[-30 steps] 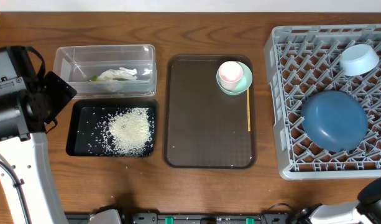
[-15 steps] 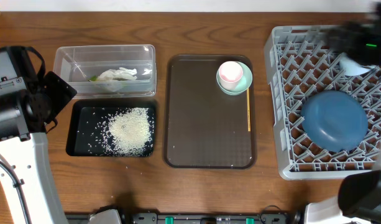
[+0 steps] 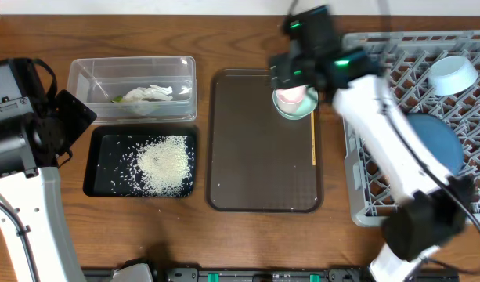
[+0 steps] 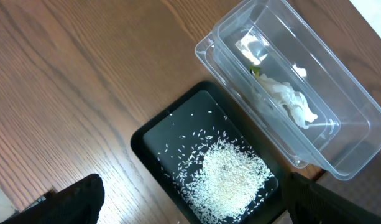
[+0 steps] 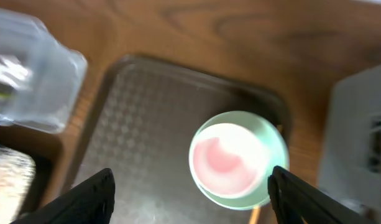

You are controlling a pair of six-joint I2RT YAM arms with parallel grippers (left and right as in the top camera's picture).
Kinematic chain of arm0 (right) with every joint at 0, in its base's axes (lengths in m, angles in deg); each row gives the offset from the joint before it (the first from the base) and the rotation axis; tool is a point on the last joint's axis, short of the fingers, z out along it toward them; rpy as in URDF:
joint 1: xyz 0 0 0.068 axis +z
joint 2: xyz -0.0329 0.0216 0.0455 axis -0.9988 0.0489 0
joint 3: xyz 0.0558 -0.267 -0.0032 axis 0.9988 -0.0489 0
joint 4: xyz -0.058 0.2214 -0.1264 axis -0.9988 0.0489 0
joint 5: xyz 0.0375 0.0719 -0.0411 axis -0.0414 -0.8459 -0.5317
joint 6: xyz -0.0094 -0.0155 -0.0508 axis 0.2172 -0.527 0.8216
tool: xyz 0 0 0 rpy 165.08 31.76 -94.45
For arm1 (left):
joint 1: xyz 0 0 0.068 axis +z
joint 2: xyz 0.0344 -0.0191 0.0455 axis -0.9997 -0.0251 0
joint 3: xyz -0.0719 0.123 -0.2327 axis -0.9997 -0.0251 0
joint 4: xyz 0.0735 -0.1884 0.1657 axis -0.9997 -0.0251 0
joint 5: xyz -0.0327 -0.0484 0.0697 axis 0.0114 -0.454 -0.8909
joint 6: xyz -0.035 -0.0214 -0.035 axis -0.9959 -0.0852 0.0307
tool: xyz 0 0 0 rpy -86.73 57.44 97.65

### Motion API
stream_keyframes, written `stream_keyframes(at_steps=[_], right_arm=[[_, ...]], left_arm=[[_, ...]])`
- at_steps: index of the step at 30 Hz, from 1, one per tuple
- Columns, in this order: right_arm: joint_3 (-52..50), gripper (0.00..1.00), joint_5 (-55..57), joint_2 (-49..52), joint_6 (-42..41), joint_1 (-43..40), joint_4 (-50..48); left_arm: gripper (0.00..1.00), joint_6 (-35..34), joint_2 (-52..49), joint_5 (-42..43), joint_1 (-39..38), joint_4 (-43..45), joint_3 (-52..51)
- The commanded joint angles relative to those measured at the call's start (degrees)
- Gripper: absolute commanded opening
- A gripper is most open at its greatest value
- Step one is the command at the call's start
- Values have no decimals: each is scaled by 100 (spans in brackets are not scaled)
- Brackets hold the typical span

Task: Sort waste into correct bins and load items into the dishwasher rack
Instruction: 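Move the right gripper to the pink cup and grasp it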

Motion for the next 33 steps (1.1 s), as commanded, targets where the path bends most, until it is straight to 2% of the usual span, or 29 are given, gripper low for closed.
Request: stream_keyframes(at_steps=[1,6,10,21,29,33], right_arm=[[11,74,763,413,-289,251,-61],[11,60,1185,914,-597,466,-149],[11,43,1178,1161,-802,466,-133],[11,36,1180,1569,-844,466,-118],[15,19,1268,1565,-844,463,-118],[131,1,1261,1526,-850,461,-57]], left_arm=[[93,-4,20,-31,24,-20,33],[93,-4,20,-31,24,-20,33],[93,-4,20,-31,24,-20,33],[93,-4,20,-31,24,-20,33],[93,-4,20,-31,24,-20,33],[93,-4,20,-28,24,-20,33]])
